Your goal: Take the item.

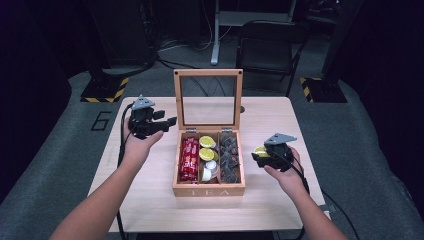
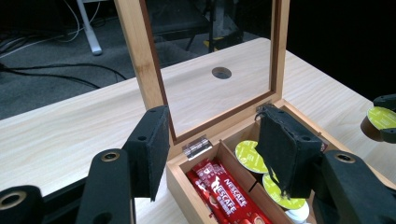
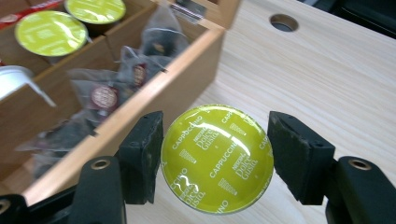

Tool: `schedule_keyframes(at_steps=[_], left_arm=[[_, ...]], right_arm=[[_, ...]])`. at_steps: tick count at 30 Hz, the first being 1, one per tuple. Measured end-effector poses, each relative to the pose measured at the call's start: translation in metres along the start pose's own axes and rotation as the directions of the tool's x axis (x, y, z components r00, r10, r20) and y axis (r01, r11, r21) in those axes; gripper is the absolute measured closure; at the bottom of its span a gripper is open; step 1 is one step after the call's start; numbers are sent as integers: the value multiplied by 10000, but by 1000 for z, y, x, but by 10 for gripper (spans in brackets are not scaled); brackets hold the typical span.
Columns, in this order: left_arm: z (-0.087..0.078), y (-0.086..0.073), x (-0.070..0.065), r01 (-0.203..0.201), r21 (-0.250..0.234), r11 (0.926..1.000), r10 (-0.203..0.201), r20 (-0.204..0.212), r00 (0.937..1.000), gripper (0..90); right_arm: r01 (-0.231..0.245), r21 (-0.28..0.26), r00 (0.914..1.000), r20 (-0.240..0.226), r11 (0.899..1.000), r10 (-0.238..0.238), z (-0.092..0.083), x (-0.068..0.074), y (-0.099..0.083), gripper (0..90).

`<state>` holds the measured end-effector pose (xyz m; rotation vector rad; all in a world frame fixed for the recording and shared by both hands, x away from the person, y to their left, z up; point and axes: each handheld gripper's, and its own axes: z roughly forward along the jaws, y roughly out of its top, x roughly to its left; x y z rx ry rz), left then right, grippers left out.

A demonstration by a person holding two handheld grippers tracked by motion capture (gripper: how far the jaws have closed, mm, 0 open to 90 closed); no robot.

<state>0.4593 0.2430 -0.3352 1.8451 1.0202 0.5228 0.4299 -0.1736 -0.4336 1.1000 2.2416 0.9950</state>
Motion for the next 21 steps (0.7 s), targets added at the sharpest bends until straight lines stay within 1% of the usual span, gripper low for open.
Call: schedule_keyframes(at_steps=[4,7,8,9,11,12,13,14,15,16,17,18,19,21], left_arm=[[0,0,0,4,4,10000,-4,-14,10000,435],[0,-1,1,55,1,10000,-55,-14,10000,435],[0,-1,1,76,1,10000,-76,-11,10000,435],[0,-1,2,65,-5,10000,-65,-24,10000,435],[-1,-2,2,55,22,10000,-55,-37,10000,435],[-1,-2,2,57,27,10000,-57,-35,10000,435],[-1,-2,1,38,33,10000,-38,-24,10000,435],[0,-1,1,18,31,10000,-18,-35,10000,435],[0,-1,1,19,35,10000,-19,-40,10000,435],[0,-1,0,6,31,10000,-6,-37,10000,435],[0,-1,0,-14,14,10000,14,-38,10000,435],[-1,0,0,-12,13,10000,12,-35,10000,435],[-1,0,0,-3,40,10000,3,-5,10000,435],[-1,0,0,-8,20,10000,9,-20,10000,435]], right_arm=[[-382,-48,9990,238,9993,383,-1,-10,-8,368],[-699,74,9967,414,9975,696,-2,-16,-15,368],[-615,83,9971,463,9981,611,-1,-17,-17,367],[-649,154,9962,592,9978,639,-1,-18,-20,368],[-663,128,9944,835,9977,650,-1,-20,-25,368],[-630,187,9929,1024,9978,608,-1,-19,-27,368],[-546,265,9926,1105,9982,513,-2,-19,-28,368],[-543,116,9903,1290,9985,523,-2,-19,-30,368],[-526,171,9901,1314,9985,499,-3,-20,-33,368],[-609,197,9893,1337,9979,578,-4,-20,-34,368],[-580,150,9887,1395,9982,553,-4,-21,-37,368],[-770,129,9874,1394,9969,744,-4,-22,-38,368],[-819,118,9866,1427,9966,794,-5,-23,-40,368],[-1151,35,9837,1393,9933,1135,-5,-25,-45,368]])
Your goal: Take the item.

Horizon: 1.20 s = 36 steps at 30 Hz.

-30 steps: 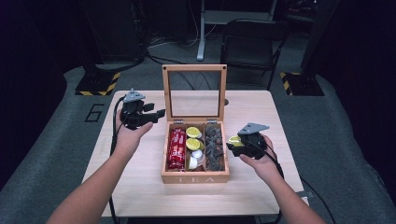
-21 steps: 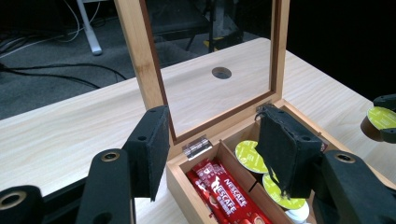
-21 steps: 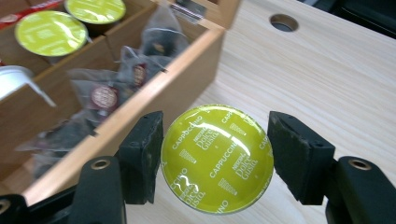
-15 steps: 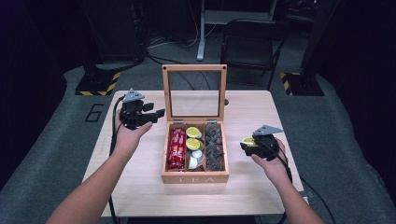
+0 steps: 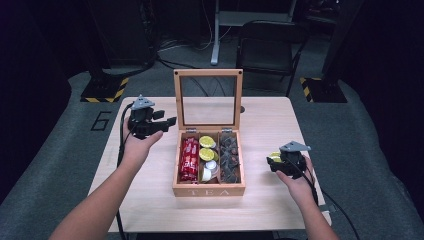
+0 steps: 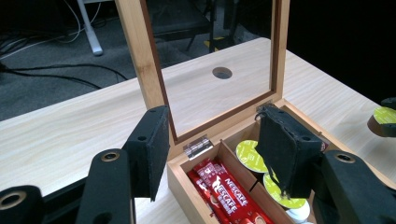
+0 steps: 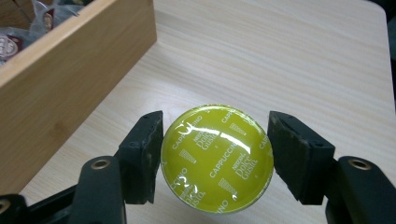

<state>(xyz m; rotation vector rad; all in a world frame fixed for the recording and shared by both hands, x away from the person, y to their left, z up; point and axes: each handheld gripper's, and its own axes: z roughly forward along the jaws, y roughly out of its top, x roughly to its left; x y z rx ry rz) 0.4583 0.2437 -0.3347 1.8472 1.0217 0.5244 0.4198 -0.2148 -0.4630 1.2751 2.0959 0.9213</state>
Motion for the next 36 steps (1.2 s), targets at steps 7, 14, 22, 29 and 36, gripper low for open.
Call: schedule_keyframes(at_steps=[7,14,22,29,36], left_arm=[[-1,0,1,26,5,10000,-26,-29,10000,435],[-1,-1,1,8,-1,10000,-8,-18,10000,435],[-2,-1,1,29,-13,10000,-29,-40,10000,435],[0,-1,0,-8,27,10000,8,-3,10000,435],[0,-1,0,1,1,10000,-1,-10,10000,435]], right_arm=[[-483,177,9986,206,9987,479,3,-5,-13,368],[-391,298,9975,608,9988,372,4,-9,-21,368],[-644,365,9943,869,9973,610,9,-14,-30,367],[-733,495,9948,750,9961,694,13,-14,-34,366],[-768,618,9949,706,9951,724,15,-13,-36,337]])
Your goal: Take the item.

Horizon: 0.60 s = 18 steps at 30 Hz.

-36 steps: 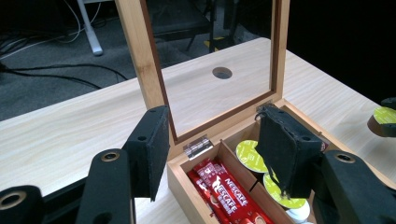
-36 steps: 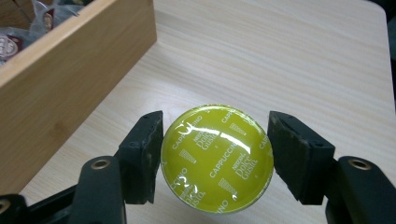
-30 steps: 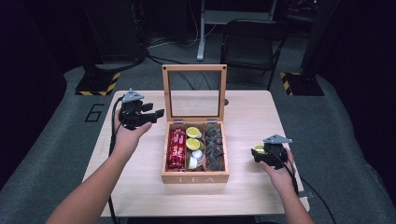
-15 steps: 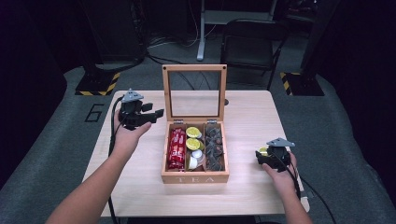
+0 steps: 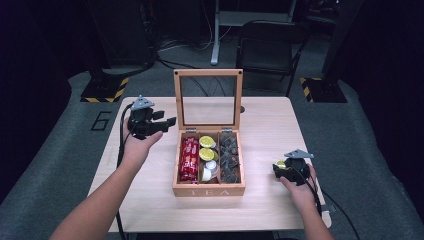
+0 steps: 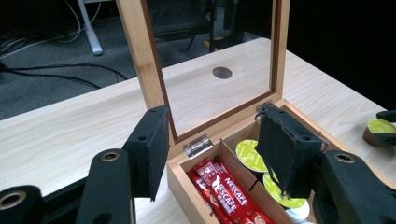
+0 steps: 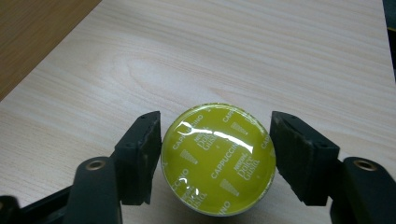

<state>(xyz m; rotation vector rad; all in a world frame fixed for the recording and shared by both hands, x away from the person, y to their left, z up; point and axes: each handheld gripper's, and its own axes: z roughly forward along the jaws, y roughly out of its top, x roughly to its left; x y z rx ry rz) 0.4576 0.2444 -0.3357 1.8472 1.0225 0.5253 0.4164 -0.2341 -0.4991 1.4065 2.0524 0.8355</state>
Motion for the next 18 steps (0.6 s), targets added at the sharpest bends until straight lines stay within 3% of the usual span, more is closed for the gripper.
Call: schedule_keyframes(at_steps=[15,18], left_arm=[[-1,-3,2,56,-15,10000,-56,-4,10000,435],[-1,-3,2,47,18,10000,-47,-13,10000,434]], right_arm=[[-96,-17,9999,59,10000,96,-2,2,2,281],[93,-137,9998,170,9999,-90,-4,0,5,266]])
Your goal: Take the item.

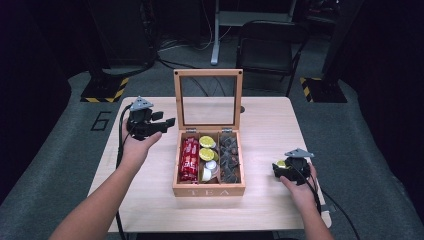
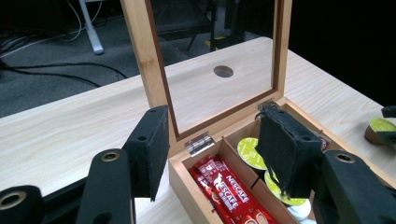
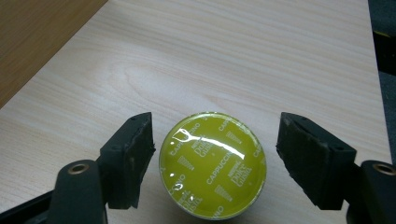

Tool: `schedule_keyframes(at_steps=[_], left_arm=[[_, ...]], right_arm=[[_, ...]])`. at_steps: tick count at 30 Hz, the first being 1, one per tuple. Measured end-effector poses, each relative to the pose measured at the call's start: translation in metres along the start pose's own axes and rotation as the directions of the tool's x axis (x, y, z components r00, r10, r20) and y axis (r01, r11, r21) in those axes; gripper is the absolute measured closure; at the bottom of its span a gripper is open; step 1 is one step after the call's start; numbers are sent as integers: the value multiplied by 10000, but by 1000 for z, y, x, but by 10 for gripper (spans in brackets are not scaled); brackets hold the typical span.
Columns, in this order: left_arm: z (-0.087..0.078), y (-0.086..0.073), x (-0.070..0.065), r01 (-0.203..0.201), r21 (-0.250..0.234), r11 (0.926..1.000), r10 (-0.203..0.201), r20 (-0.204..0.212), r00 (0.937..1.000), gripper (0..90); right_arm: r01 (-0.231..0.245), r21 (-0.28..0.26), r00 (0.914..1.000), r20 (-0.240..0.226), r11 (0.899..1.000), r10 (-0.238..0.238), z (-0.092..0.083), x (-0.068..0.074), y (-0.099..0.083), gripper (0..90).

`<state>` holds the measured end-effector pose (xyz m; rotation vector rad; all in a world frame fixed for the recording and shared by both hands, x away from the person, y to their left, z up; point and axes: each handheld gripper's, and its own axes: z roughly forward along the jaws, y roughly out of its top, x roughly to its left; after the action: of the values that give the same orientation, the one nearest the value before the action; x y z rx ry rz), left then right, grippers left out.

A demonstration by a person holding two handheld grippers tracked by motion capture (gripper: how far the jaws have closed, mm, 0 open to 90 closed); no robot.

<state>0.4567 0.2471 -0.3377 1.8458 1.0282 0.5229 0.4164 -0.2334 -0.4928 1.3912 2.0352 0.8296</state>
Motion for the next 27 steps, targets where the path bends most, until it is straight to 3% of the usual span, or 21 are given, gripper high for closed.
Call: schedule_keyframes(at_steps=[6,8,11,16,21,25,27], left_arm=[[0,0,1,21,-1,10000,-21,-27,10000,433],[-1,-1,1,24,8,10000,-24,-35,10000,433],[-1,-1,1,5,17,10000,-4,-67,10000,433],[-1,0,1,-25,34,10000,26,-83,10000,433],[-2,-1,2,-3,-16,10000,3,-87,10000,433],[-3,-2,3,57,-6,10000,-57,-98,9999,433],[-3,-2,4,54,-15,10000,-54,-104,9999,433]], right_arm=[[137,-200,9999,-67,9997,-139,-9,-2,7,264],[140,-307,9996,-225,9994,-147,-13,-2,11,264],[-224,-391,9982,-560,9990,202,-16,-1,16,264],[-175,-431,9947,-1019,9989,130,-21,5,27,266],[55,-461,9919,-1261,9989,-112,-26,12,42,261],[615,-407,9895,-1282,9973,-663,-28,18,54,243],[650,-441,9889,-1306,9969,-702,-29,22,60,243]])
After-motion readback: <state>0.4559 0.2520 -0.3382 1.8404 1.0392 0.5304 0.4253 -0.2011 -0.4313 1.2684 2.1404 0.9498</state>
